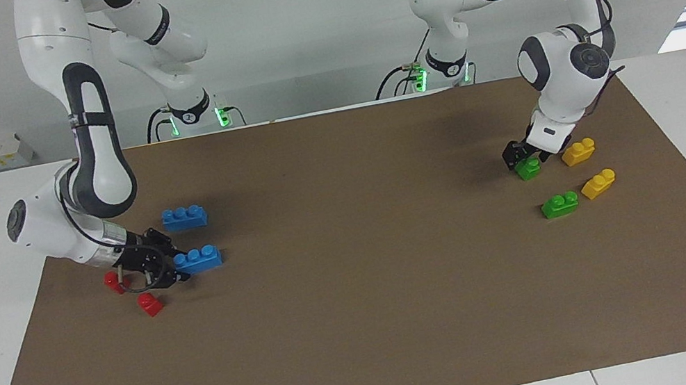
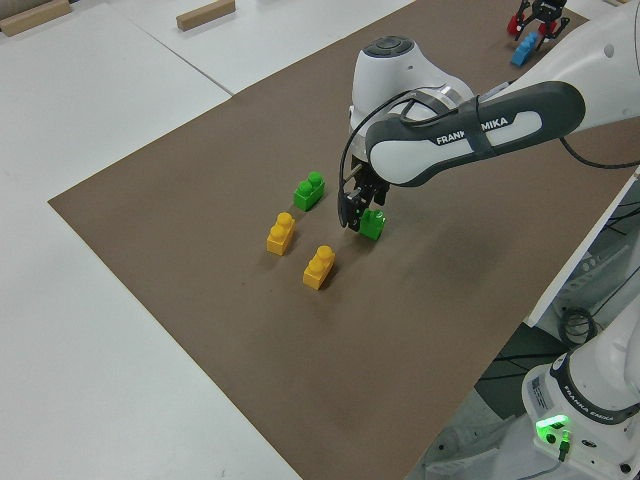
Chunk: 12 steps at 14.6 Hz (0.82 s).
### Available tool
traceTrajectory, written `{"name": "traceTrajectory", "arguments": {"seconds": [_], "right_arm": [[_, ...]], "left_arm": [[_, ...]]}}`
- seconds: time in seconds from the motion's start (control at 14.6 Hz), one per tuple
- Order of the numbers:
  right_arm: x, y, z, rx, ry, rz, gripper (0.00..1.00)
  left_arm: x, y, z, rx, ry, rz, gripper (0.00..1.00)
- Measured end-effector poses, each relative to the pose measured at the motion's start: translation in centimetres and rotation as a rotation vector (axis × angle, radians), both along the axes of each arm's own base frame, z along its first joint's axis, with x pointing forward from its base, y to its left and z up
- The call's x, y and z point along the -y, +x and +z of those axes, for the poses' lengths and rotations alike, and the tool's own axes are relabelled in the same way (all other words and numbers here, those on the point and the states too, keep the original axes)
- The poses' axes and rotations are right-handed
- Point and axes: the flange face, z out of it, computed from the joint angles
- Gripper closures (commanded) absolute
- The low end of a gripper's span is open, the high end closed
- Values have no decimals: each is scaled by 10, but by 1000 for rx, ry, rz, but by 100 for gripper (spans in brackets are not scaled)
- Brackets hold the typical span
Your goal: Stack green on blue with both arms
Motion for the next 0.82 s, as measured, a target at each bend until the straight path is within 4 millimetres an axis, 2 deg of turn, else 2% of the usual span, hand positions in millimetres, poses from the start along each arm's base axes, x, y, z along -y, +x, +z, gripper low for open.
{"name": "traceTrajectory", "arguments": {"seconds": [0.07,0.21,0.27,0.41,0.48,0.68,0.82], "right_arm": [[0,0,0,0,0,1,100],[-1,0,0,0,0,1,100],[-1,0,0,1,0,1,100],[0,2,2,7,-1,1,100],[-1,5,6,14,2,0,100],[-11,19,32,16,36,-13,100],[-44,30,57,25,37,-9,100]], "left_arm": [[0,0,-1,-1,0,0,19],[0,-1,-1,-1,0,1,25],[0,-1,-1,-1,0,3,43],[0,-2,-2,-2,1,6,85],[0,-2,-2,-2,1,14,100],[0,-1,-2,-1,4,35,100],[-1,3,6,-5,5,52,100]]}}
